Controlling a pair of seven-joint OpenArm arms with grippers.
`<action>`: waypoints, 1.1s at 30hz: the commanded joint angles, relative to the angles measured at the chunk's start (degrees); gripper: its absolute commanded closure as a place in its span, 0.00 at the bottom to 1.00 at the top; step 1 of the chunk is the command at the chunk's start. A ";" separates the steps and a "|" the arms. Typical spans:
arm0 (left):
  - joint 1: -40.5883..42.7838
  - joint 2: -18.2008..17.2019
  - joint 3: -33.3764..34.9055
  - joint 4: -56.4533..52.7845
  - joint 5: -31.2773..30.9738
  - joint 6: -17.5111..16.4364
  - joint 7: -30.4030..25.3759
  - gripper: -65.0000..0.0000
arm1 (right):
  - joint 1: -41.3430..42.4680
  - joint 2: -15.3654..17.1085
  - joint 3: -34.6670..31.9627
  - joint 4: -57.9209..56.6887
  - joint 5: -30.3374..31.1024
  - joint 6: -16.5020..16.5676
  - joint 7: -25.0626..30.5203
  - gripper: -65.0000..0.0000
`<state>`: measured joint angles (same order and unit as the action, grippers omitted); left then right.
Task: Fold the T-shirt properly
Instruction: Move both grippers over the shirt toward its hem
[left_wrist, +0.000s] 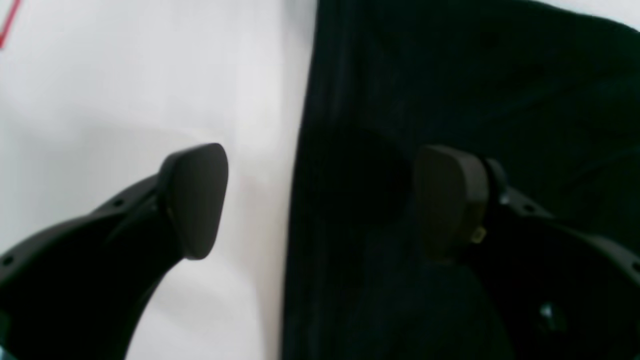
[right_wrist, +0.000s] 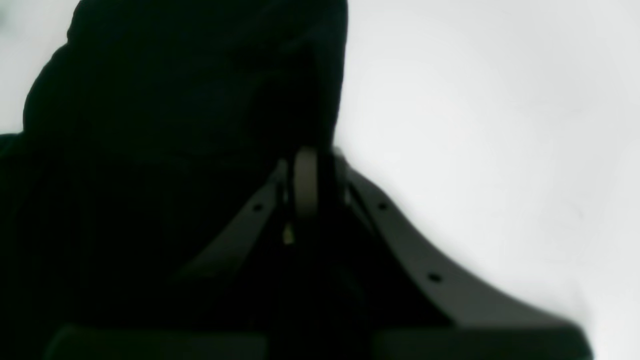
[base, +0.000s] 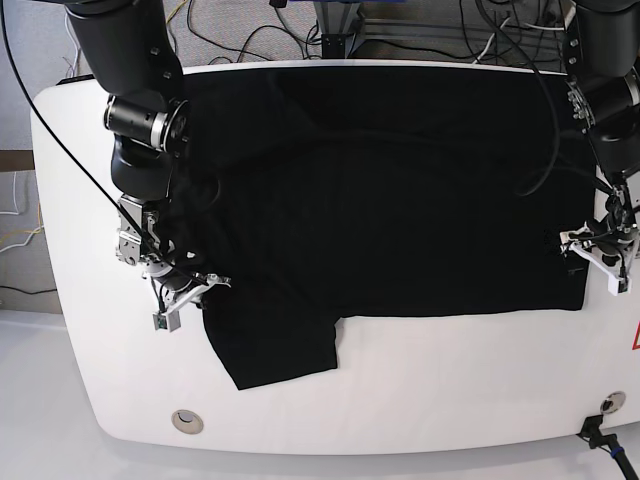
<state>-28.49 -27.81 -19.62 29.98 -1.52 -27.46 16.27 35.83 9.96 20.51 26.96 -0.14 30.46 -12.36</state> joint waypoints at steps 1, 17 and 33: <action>-2.59 -1.24 -0.21 -3.56 -0.81 -0.10 -4.45 0.15 | 0.87 0.20 -0.07 0.60 -0.43 0.27 -0.78 1.00; -4.08 2.01 -0.12 -4.00 -0.81 -5.72 -4.98 0.18 | -0.27 0.20 -0.07 0.69 -0.43 0.36 -0.78 1.00; -4.17 2.10 -0.56 -3.30 -1.34 -6.08 -5.24 1.00 | 1.04 0.11 -0.07 0.86 -0.34 0.44 -0.78 1.00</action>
<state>-30.96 -24.62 -19.77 25.28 -1.72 -33.06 12.36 35.07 9.85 20.53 27.31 0.30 31.07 -11.70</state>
